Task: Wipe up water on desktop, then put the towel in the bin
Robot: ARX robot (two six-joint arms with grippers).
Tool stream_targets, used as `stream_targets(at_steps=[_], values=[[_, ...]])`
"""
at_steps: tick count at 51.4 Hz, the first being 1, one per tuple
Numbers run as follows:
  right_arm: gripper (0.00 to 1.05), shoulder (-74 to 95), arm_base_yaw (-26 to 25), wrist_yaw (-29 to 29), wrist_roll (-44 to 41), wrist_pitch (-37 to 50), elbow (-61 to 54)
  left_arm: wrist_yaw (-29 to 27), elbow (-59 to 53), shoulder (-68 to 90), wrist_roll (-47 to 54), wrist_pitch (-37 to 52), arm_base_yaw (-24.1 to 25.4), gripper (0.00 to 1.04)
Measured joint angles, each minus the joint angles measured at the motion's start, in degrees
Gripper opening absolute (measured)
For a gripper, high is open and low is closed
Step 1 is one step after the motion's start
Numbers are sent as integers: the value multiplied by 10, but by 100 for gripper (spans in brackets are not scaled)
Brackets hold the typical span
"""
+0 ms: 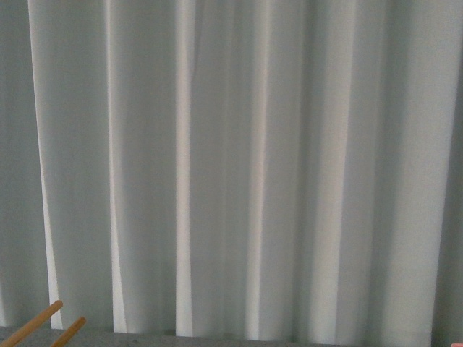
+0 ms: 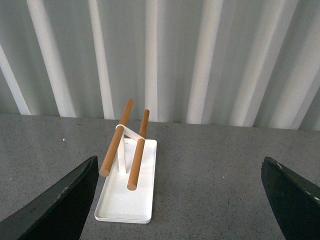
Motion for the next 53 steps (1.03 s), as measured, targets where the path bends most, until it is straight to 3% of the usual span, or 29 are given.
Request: stream_targets(at_steps=[4,53], values=[[100,0,0,0,1,0,0,0,0,0,0,0,0,98],[98,0,0,0,1,0,0,0,0,0,0,0,0,98]])
